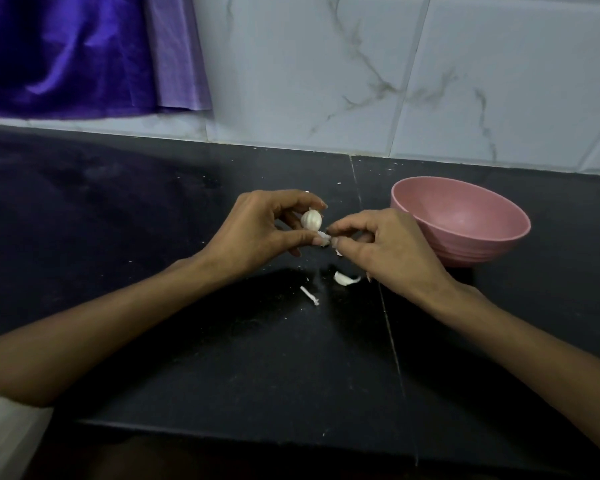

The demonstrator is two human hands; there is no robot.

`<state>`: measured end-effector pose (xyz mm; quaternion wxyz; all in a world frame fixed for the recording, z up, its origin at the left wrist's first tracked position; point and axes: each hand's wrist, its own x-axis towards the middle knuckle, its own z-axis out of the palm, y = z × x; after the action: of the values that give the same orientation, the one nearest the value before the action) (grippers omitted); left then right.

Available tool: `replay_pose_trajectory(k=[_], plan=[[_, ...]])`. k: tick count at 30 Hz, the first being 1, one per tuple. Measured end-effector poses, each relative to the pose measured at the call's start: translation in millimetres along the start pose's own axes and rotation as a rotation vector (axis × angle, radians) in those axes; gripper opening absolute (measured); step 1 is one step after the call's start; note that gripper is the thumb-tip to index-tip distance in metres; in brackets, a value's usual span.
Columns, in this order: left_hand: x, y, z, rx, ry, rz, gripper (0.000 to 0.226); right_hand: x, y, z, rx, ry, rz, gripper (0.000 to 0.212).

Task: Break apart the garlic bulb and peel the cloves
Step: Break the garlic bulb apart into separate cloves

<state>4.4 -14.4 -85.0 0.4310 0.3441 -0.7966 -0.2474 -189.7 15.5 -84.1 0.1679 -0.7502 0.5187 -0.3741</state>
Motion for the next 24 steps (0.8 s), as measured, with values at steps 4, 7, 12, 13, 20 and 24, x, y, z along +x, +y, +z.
replay_pose_trajectory(k=[4,7,12,13,20,24], plan=[[-0.9,1.7,1.3,0.009,-0.009,-0.004,0.055,0.9,-0.8,0.1,0.187,0.022,0.042,0.011],[-2.7,5.1,1.4,0.041,-0.016,-0.001,0.055,1.3,-0.9,1.2,0.252,-0.017,0.071,0.016],[-4.3,7.6,0.3,0.092,-0.022,0.035,0.054,1.5,0.1,1.7,0.445,-0.074,0.119,0.015],[-4.5,7.5,0.0,0.103,-0.019,0.047,0.055,1.7,0.2,2.0,0.466,-0.082,0.123,0.015],[-3.6,0.8,1.8,0.208,0.023,0.127,0.046,1.2,1.0,3.1,0.567,-0.147,0.170,0.018],[-5.3,-1.8,3.9,0.267,0.060,0.200,0.043,0.3,0.7,5.9,0.628,-0.161,0.197,0.018]])
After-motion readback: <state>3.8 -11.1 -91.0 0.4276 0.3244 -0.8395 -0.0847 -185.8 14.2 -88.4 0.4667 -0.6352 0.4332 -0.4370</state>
